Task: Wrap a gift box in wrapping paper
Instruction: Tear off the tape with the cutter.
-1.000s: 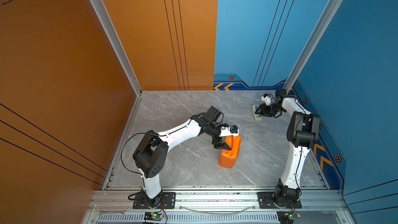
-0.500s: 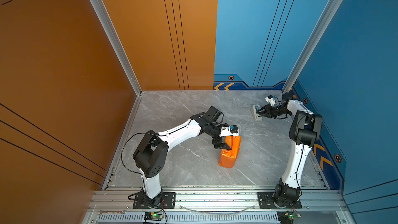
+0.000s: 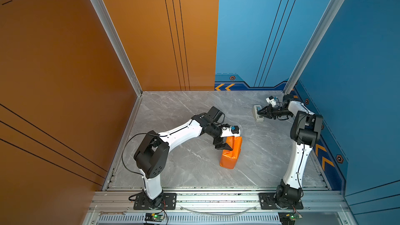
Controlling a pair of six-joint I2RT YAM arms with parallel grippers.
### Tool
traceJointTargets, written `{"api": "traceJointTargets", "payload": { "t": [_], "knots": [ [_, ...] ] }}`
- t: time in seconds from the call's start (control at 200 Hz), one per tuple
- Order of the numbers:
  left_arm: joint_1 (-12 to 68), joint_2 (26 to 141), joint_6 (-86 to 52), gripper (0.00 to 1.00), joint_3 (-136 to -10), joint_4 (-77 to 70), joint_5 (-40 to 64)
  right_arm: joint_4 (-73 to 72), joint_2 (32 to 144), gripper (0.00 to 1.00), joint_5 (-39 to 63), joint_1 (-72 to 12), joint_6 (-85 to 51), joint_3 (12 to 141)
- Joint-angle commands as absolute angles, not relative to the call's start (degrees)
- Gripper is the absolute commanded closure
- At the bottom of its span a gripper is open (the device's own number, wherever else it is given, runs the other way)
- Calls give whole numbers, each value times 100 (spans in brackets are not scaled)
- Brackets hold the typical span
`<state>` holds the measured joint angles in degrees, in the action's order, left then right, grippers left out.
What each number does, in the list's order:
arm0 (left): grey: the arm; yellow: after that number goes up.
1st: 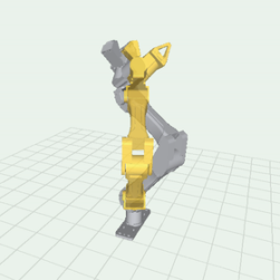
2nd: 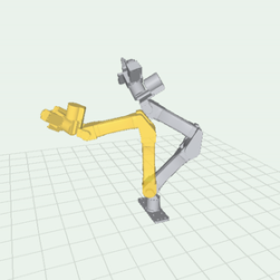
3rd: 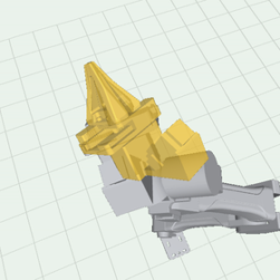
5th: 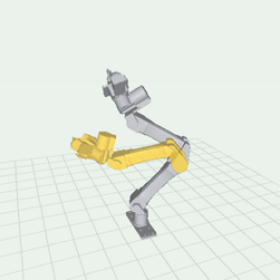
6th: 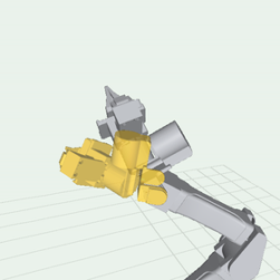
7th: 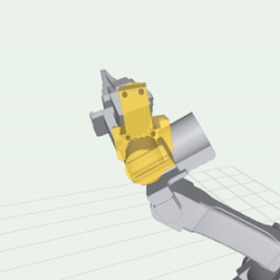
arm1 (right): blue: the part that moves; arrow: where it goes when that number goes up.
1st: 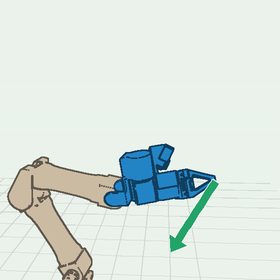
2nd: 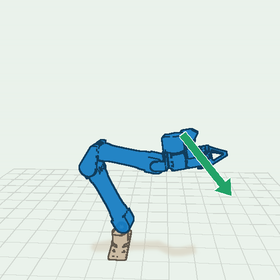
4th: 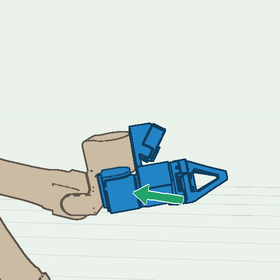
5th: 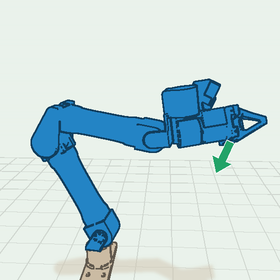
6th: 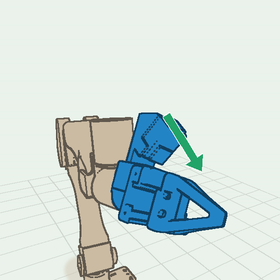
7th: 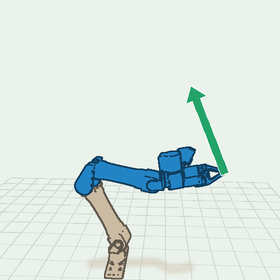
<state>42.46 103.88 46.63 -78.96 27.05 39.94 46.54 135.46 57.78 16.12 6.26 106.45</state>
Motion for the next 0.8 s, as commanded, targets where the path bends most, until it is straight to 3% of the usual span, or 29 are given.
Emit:
{"api": "traceJointTargets", "payload": {
  "t": [0.0,0.285,0.791],
  "knots": [
    [4326,10782,4654,15,-7770,3261,3265,5161,13730,82,5972,1555,735,10688],
    [4351,10793,4665,15,-7779,3261,3243,5228,13398,100,6310,1667,651,10577],
    [4403,10786,4684,15,-7781,3263,3271,4937,12019,100,6432,1969,72,9236]
  ]
}}
